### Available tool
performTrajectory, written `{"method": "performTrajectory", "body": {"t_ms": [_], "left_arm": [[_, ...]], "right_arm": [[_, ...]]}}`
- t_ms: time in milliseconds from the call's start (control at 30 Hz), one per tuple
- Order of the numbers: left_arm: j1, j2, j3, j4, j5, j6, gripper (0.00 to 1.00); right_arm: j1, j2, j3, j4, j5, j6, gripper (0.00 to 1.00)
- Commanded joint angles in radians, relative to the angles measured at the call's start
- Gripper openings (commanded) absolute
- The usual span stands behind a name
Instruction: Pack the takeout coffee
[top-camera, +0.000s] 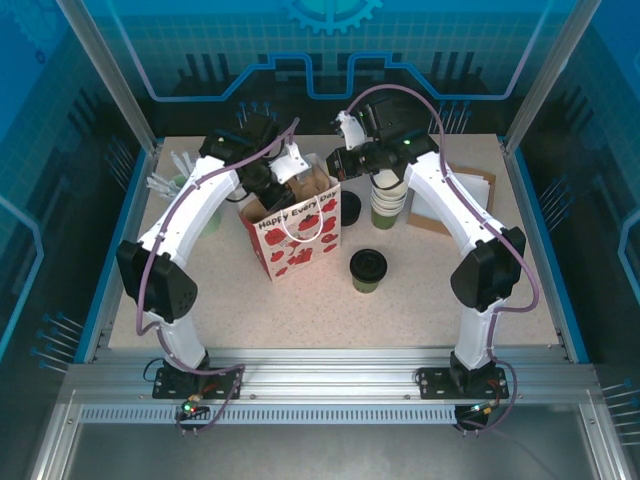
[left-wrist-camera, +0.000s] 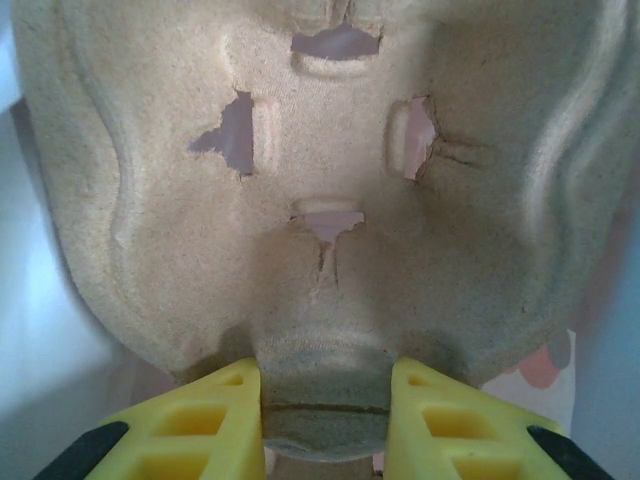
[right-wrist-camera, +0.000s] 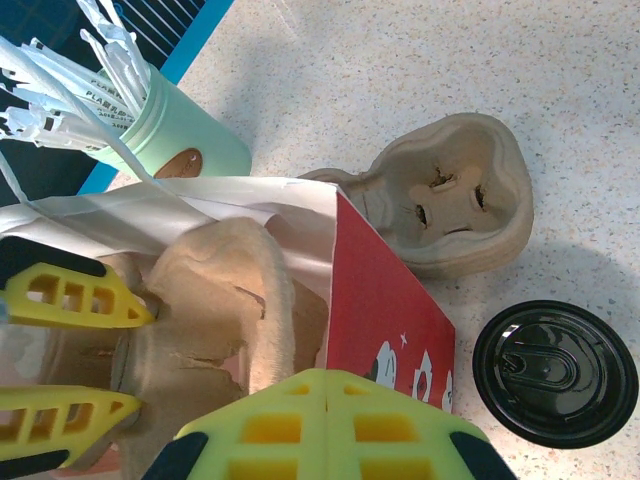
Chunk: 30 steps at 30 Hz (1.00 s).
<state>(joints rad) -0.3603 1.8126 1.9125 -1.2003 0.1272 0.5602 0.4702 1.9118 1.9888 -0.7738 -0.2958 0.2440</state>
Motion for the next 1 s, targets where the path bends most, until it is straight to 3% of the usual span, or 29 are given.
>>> {"method": "performTrajectory", "body": {"t_ms": [0, 700, 967], "left_arm": [[-0.006, 0.006, 0.005, -0.041, -0.005, 0.014, 0.29], [-0.023, 0.039, -0.022, -0.035, -0.016, -0.022, 0.30], [-0.025, 0.039, -0.060, -0.001, -0.015, -0.034, 0.31]], "right_arm": [[-0.005, 0.011, 0.011, 0.012, 0.005, 0.007, 0.00], [0.008, 0.008, 0.001, 0.034, -0.005, 0.014, 0.04], [0.005, -0.012, -0.017, 0.045, -0.007, 0.011, 0.16]]}}
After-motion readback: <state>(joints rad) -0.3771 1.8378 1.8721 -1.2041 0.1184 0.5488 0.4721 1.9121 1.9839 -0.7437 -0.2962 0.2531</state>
